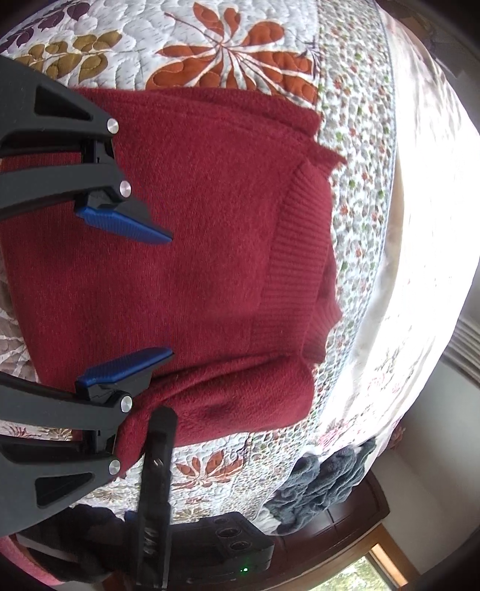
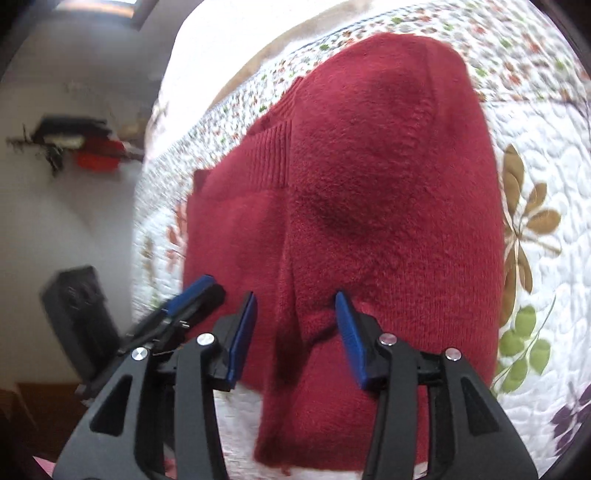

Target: Fold small clothes

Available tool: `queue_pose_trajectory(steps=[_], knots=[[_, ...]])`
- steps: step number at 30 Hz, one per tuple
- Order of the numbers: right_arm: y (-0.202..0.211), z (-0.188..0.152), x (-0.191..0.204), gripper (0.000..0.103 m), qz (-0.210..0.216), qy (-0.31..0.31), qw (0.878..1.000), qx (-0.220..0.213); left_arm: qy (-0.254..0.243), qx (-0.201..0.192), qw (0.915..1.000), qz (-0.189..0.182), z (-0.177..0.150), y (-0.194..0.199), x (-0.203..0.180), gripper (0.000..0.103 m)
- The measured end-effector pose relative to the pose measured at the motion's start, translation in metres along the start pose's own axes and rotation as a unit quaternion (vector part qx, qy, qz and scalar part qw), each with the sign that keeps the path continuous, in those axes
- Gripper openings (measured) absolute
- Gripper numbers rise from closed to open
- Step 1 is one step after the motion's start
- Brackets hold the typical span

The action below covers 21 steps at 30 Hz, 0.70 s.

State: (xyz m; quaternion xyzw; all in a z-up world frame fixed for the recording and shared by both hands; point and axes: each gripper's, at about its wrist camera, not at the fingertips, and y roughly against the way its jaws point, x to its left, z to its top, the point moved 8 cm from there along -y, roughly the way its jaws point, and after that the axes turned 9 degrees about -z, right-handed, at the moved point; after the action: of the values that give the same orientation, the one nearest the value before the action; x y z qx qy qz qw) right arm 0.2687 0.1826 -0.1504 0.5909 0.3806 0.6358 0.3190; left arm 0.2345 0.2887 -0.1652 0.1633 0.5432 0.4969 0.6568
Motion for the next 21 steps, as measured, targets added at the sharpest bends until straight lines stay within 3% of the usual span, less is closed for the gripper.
queue_pose_trajectory(steps=[6,12,14,21], knots=[[0.033,-0.003,-0.013,0.044,0.014,-0.02,0.999,-0.021,-0.012,0.008,0.9999,-0.009,0.001,-0.008,-0.017,0.059],[0.06,-0.003,-0.06,0.044,-0.028,-0.048,0.997,-0.058,0.003,0.022,0.999,-0.04,0.001,-0.026,-0.032,0.059],[0.059,-0.006,-0.079,0.044,-0.047,-0.063,0.995,-0.057,0.012,0.028,0.9982,-0.051,0.002,-0.035,-0.037,0.059],[0.04,-0.025,-0.107,0.044,-0.045,-0.077,0.995,-0.034,0.031,0.049,0.9958,-0.071,0.006,-0.062,-0.047,0.061]])
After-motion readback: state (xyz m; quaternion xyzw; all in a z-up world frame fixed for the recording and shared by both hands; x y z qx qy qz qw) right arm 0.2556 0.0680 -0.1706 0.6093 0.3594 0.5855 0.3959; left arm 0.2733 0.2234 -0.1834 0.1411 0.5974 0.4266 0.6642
